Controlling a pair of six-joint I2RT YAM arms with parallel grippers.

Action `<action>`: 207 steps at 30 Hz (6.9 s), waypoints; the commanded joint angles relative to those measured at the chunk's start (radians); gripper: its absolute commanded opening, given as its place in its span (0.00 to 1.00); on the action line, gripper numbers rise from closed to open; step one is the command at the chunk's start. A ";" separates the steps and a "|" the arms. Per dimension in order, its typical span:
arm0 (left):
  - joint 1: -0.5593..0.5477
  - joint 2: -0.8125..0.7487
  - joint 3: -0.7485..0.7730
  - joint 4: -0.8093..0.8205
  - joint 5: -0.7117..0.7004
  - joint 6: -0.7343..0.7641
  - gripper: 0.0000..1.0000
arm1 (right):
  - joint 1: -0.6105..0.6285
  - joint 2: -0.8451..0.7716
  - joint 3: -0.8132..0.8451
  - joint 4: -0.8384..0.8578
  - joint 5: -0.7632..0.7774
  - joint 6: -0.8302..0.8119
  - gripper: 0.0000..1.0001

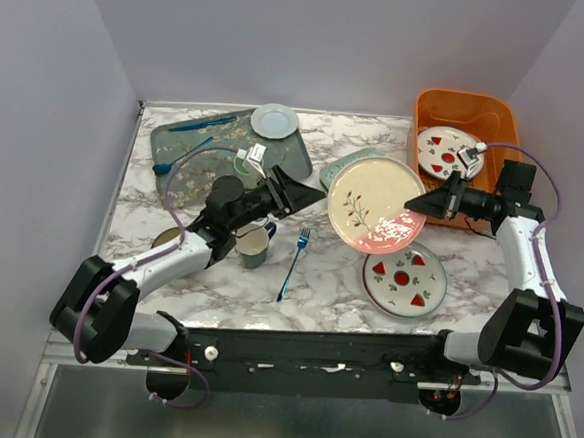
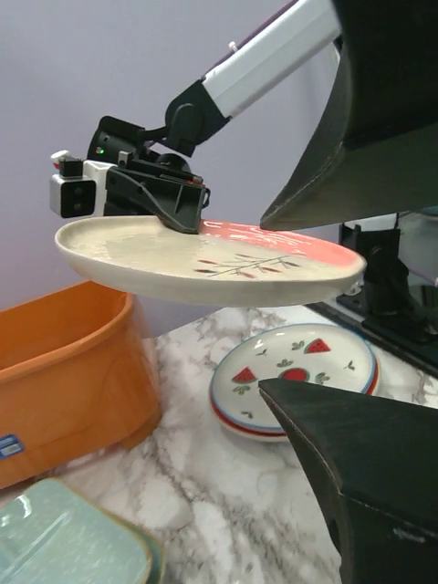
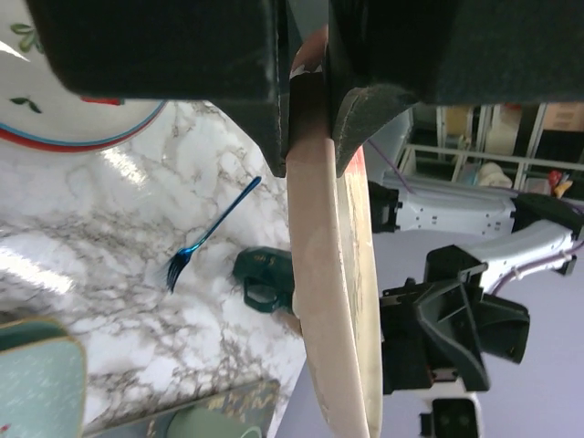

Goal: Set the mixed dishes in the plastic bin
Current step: Pick up the plate at the center of the board, then place the plate in the plastic bin.

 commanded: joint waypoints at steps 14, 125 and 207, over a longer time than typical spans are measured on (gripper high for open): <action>0.134 -0.539 -0.009 -0.618 -0.231 0.436 0.99 | -0.172 0.061 0.129 0.632 0.171 0.541 0.00; 0.141 -0.683 -0.104 -0.712 -0.280 0.447 0.99 | -0.119 0.673 0.631 0.239 1.226 0.719 0.83; 0.142 -0.746 -0.072 -0.742 -0.243 0.478 0.99 | -0.051 0.463 0.553 0.048 1.363 0.486 1.00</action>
